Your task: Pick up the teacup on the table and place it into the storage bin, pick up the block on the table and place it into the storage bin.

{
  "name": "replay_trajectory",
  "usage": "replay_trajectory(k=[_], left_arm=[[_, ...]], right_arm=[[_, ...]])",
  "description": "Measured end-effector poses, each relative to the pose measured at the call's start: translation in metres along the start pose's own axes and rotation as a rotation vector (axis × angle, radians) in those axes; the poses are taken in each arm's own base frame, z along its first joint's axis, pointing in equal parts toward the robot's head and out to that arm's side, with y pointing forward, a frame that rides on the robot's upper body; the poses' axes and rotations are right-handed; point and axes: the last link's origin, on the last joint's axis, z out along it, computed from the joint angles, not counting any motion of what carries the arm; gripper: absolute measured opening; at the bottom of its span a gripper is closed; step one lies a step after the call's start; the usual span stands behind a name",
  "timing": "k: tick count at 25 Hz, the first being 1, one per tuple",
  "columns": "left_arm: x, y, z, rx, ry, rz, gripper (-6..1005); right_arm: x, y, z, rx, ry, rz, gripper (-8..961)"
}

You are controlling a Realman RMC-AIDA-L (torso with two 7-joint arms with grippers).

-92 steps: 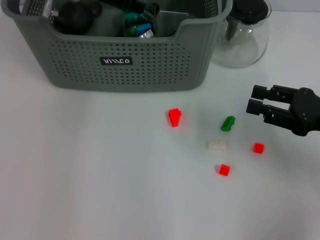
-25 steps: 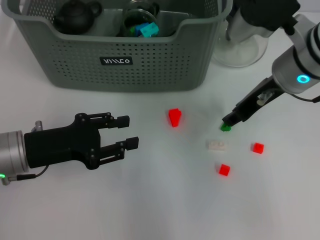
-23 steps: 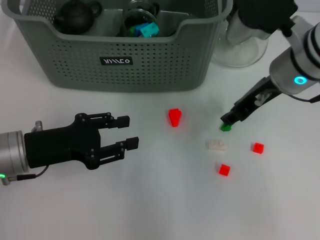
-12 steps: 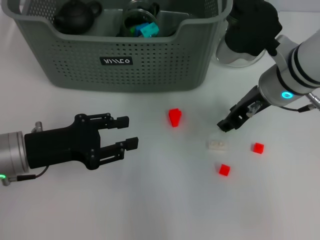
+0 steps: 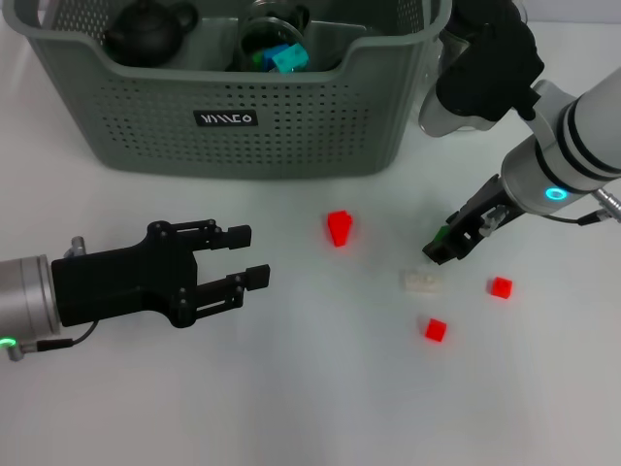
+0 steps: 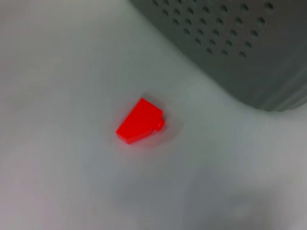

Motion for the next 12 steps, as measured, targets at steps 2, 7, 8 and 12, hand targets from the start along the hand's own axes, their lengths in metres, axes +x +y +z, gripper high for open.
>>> replay_trajectory(k=[2,7,8,12], left_arm=[[0.0000,-0.0001,-0.0001,0.000,0.000,0.000,540],[0.0001,-0.0002,0.0000,0.000,0.000,0.001,540],[0.0003,-0.0003,0.0001,0.000,0.000,0.001,540],[0.0005,-0.0007,0.0001,0.002,0.000,0.002,540]], right_arm=[[-0.0001,0.0002,0.0001,-0.001,0.000,0.005,529],[0.0004,-0.0001,0.0012,-0.001,0.001,0.010,521],[0.0005,-0.0001,0.0016,-0.001,0.002,0.011,520],[0.0014,0.0003,-0.0011,-0.008,0.005,0.015,476]])
